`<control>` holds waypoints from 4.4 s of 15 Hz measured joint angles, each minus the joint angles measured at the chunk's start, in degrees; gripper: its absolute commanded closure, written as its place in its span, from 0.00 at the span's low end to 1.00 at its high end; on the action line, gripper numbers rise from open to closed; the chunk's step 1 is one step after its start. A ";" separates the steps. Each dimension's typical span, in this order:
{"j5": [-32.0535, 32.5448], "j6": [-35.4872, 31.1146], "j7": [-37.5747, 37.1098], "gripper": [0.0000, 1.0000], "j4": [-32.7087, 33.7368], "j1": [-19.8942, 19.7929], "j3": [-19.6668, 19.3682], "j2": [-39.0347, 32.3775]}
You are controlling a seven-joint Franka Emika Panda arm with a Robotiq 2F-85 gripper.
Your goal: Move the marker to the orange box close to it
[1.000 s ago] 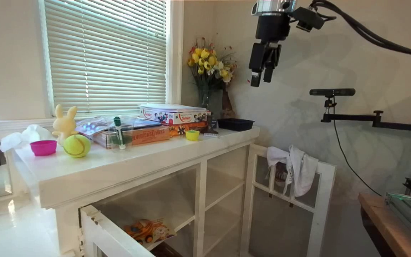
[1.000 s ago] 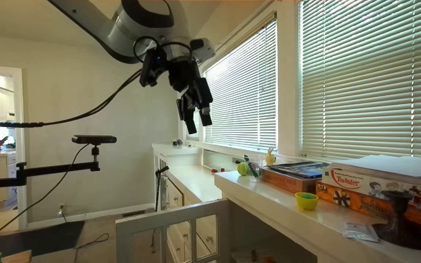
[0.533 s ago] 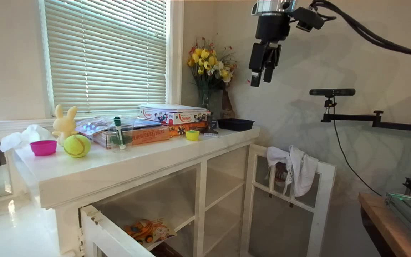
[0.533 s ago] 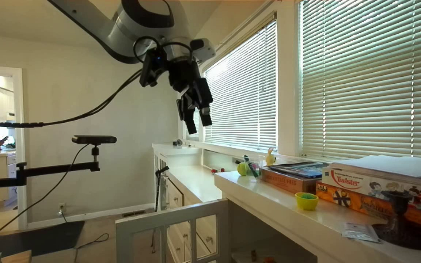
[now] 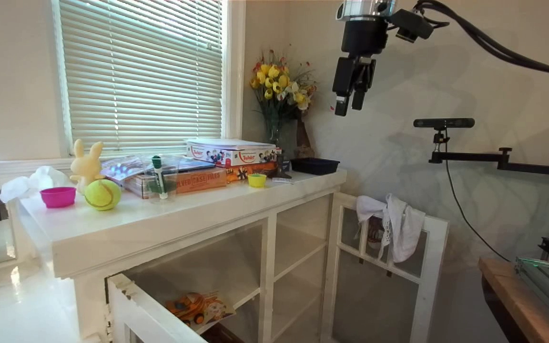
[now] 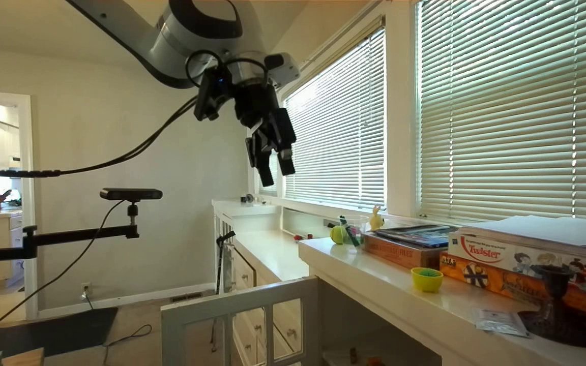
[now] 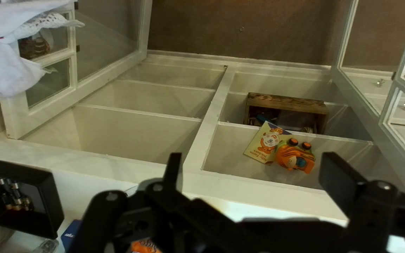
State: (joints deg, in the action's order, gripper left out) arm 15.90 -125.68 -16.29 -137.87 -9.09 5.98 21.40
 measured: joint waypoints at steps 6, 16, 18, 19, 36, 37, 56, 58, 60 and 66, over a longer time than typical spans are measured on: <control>0.00 0.00 0.00 0.00 0.00 0.00 0.00 0.00; 0.00 0.00 0.00 0.00 0.00 0.00 0.00 0.00; 0.00 0.00 0.00 0.00 0.00 0.00 0.00 0.00; 0.00 0.00 0.00 0.00 0.00 0.00 0.00 0.00; 0.00 0.00 0.00 0.00 0.00 0.00 0.00 0.00; 0.00 0.00 0.00 0.00 0.00 0.00 0.00 0.00; -0.35 -13.09 3.90 0.00 1.98 1.25 -4.70 -5.22; -1.14 -15.68 7.14 0.00 3.82 1.95 -5.59 -8.14; -2.46 -17.43 11.37 0.00 6.42 3.04 -6.35 -11.36; -9.19 -18.22 23.27 0.00 16.94 6.28 -6.72 -19.71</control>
State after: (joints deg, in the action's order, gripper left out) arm 6.71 -143.90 6.98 -120.93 -2.81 -0.75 1.68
